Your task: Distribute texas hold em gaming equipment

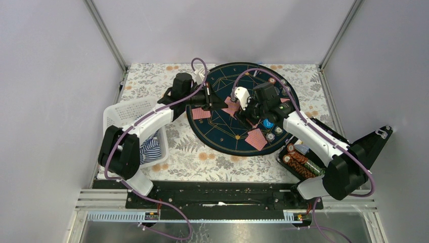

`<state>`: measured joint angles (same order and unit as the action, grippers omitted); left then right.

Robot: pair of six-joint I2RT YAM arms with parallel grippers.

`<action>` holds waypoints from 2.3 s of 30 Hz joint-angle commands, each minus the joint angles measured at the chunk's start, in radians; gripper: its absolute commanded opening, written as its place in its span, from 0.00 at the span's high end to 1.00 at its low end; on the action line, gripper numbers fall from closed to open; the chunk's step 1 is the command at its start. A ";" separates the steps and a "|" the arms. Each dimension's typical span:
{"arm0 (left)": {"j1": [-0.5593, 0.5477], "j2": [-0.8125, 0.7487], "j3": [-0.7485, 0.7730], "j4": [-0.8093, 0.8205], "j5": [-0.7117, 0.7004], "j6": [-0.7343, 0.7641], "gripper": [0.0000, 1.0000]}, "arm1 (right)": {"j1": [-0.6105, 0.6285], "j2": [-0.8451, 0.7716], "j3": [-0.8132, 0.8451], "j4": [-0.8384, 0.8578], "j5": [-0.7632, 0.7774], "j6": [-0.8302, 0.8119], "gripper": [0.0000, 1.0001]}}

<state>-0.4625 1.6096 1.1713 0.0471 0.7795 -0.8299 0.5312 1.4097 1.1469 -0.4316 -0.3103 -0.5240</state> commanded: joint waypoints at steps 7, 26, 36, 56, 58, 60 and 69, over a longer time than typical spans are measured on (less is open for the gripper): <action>0.049 -0.054 0.013 -0.002 -0.041 0.041 1.00 | -0.019 0.004 0.005 0.057 0.021 0.019 1.00; 0.078 0.225 0.538 -0.399 -0.530 0.421 1.00 | -0.233 -0.055 -0.057 0.074 -0.013 0.084 1.00; -0.062 0.594 0.951 -0.436 -0.907 0.660 1.00 | -0.311 -0.086 -0.062 0.082 -0.027 0.099 1.00; -0.200 1.037 1.291 -0.187 -1.321 1.058 1.00 | -0.357 -0.102 -0.081 0.091 -0.030 0.096 1.00; -0.200 1.041 1.282 -0.182 -1.262 1.005 1.00 | -0.358 -0.106 -0.083 0.091 -0.030 0.095 1.00; -0.199 1.049 1.280 -0.178 -1.202 0.972 1.00 | -0.360 -0.108 -0.083 0.091 -0.029 0.095 1.00; -0.200 1.128 1.329 -0.141 -1.052 0.861 1.00 | -0.367 -0.106 -0.086 0.090 -0.033 0.093 1.00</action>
<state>-0.6655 2.6987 2.4298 -0.1604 -0.3592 0.0929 0.1726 1.3376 1.0550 -0.3840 -0.3161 -0.4389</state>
